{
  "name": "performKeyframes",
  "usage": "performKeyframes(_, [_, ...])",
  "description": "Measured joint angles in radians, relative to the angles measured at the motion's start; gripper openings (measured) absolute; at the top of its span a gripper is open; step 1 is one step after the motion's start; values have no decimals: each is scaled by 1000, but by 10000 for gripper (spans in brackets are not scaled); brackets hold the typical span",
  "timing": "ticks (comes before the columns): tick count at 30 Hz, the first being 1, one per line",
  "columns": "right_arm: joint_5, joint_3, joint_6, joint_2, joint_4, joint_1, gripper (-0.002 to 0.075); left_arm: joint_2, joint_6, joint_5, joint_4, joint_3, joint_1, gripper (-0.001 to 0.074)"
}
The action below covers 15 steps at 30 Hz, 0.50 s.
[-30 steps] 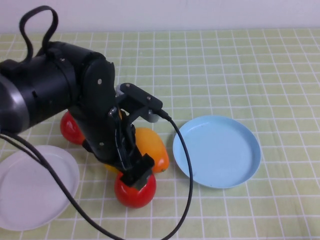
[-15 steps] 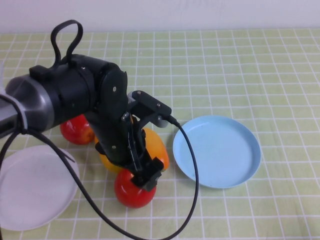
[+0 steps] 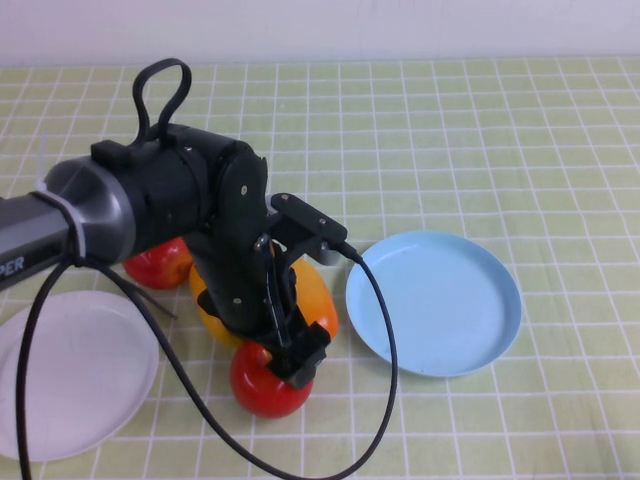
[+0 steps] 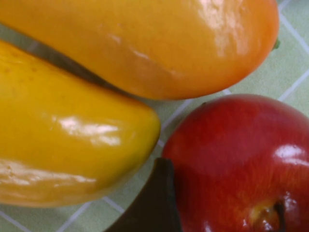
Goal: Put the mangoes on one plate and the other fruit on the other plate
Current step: Put one type of fruit in the left plate
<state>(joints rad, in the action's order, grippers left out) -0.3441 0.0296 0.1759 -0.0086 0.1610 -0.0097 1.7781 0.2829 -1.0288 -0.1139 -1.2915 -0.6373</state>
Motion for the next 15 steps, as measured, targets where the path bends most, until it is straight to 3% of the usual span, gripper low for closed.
performKeyframes(10, [0, 0, 0, 0, 0, 0, -16, 8, 0, 0, 2, -2, 0, 665])
performKeyframes(15, [0, 0, 0, 0, 0, 0, -16, 8, 0, -7, 2, -2, 0, 622])
